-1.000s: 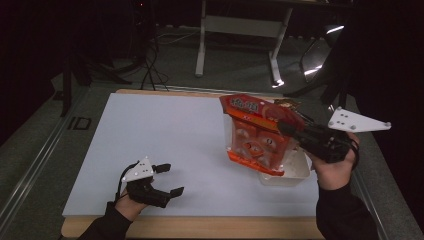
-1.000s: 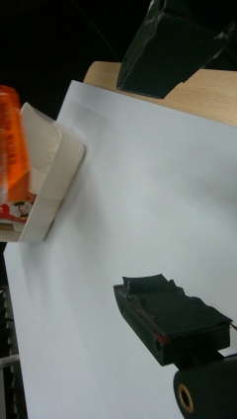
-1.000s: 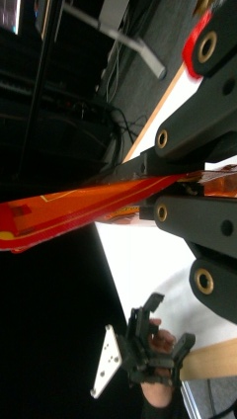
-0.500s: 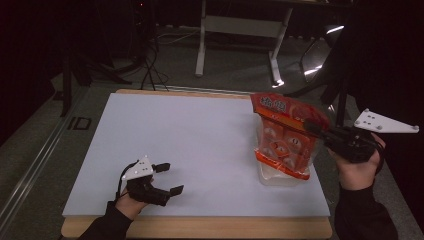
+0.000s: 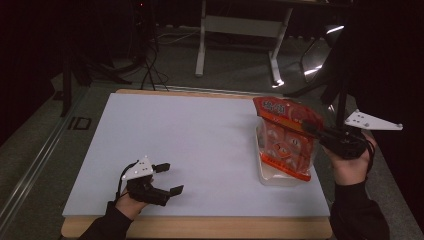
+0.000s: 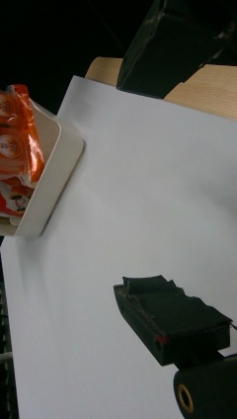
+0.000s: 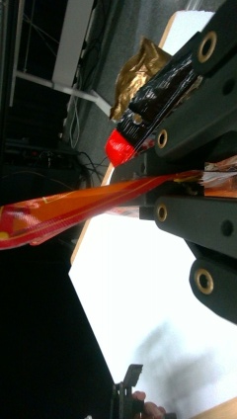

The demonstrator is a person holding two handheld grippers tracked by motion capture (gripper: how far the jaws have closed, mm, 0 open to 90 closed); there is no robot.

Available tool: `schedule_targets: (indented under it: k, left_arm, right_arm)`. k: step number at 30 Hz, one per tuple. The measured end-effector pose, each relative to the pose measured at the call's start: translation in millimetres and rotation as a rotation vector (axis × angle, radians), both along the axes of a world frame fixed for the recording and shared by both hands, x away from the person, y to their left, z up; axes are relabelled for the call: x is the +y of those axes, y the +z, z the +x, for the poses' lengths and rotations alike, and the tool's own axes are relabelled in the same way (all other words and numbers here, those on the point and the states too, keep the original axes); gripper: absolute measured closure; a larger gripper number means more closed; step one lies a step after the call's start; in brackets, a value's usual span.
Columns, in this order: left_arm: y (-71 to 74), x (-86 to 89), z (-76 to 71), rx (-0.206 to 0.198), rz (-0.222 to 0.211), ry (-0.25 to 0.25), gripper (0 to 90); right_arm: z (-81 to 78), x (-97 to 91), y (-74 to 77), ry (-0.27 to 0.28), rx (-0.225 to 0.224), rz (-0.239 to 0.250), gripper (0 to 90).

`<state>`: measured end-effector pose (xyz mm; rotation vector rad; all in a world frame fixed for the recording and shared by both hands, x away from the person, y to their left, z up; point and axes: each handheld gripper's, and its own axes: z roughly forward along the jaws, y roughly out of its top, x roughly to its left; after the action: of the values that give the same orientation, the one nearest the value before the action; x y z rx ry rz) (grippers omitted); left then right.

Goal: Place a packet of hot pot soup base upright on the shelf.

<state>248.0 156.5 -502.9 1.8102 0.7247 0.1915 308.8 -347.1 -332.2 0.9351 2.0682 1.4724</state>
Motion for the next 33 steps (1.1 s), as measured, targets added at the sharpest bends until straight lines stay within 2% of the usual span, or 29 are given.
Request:
schedule_targets:
  k: [13,15,17,22,28,32,33]
  left_arm:
    - [-0.7,-0.7,-0.3,0.002,0.001,-0.001,8.3]
    - [-0.9,-0.5,-0.4,0.002,0.001,-0.001,8.3]
    - [-1.2,-0.5,-0.3,0.005,0.004,0.000,8.3]
    - [-2.7,-0.8,-0.3,0.009,0.008,-0.002,8.3]
    - [-3.0,-1.6,-1.2,0.002,0.017,-0.003,8.3]
    - [-2.9,-1.2,-1.7,0.000,0.015,-0.002,8.3]
    - [-2.9,-0.8,-1.7,0.000,0.014,0.000,8.3]
  right_arm:
    - [6.8,-5.9,-26.6,-0.013,0.059,0.044,90.0]
    - [8.0,-8.3,-35.8,-0.020,0.080,0.042,90.0]
    - [8.7,-11.2,-42.8,-0.024,0.098,0.064,90.0]
    - [7.1,-20.3,-50.5,-0.044,0.104,0.096,90.0]
    - [1.6,-25.1,-59.9,-0.053,0.098,0.082,90.0]
    - [-0.3,-28.2,-76.7,-0.043,0.112,0.090,90.0]
    - [-0.5,-29.6,-79.0,-0.035,0.116,0.118,89.9]
